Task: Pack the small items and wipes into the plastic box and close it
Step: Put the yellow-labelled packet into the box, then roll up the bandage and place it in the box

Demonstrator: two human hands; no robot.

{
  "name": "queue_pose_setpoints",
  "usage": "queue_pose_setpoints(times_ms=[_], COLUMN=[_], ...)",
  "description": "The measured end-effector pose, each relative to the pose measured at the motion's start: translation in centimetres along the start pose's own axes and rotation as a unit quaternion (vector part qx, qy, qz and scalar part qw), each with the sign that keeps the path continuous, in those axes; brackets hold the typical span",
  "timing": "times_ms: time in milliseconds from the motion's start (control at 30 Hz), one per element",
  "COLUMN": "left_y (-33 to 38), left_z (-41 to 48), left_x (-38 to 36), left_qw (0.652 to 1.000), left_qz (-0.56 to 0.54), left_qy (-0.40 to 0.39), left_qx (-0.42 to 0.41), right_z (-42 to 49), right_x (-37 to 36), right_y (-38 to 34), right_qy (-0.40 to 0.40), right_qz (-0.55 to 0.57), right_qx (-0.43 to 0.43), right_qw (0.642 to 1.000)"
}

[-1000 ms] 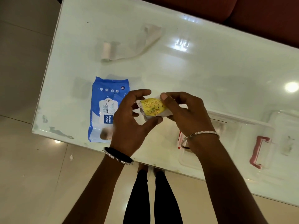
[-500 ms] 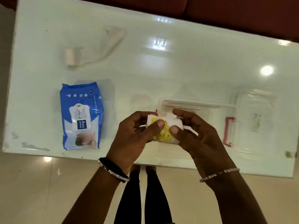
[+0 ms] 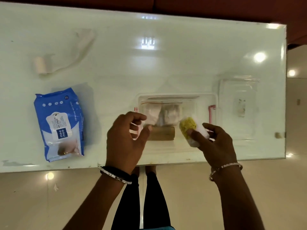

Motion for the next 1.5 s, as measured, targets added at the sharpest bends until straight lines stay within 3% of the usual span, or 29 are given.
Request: queue_pose_setpoints(times_ms=[133,300,700,867,967,1067,1200,1500], left_y=[-1.3,-2.0,-1.9,-2.6,-4.0,-5.4,-7.5,-13.8], left_z=[0.6,0.3,0.7,0.9,1.1,1.9,4.0,11.5], left_x=[-0.4,-0.7,-1.1,-0.2,1.1,2.8,5.6,11.5], left_qw=[0.992,0.995,0.999,0.998,0.994,0.990,0.980,0.931], left_qz=[0.119,0.082,0.016,-0.030,-0.057,-0.058,-0.067,-0.077], left_qy=[0.035,0.032,0.043,0.051,0.080,0.108,0.156,0.269], left_qx=[-0.015,-0.038,-0.015,0.004,0.040,0.068,0.102,0.233], right_z=[0.9,1.7,5.1,3.5,2.1,0.1,-1.4,-1.5], right_x=[-1.0,-4.5,-5.9,-4.1,-4.7,-7.0,-12.2,-22.9], right_y=[-0.2,-0.2,0.8,-1.4,-3.3,-5.7,-7.8,-9.8], right_qy=[0.101,0.193,0.115,0.132,0.131,0.083,-0.051,-0.198], right_qz=[-0.080,-0.166,-0.310,-0.339,-0.317,-0.253,-0.219,-0.172], right_qx=[0.085,0.161,0.109,0.160,0.238,0.334,0.429,0.474], right_qw=[0.988,0.954,0.937,0.917,0.909,0.904,0.875,0.840])
Point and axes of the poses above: each hand's wrist, its own z-axis towards the middle knuckle, its own x-axis out of the back of the hand, y = z × x, the point moved 1 cm from there along z, towards the middle knuckle, and after that the axes turned 15 degrees about z, right-handed, at the moved point
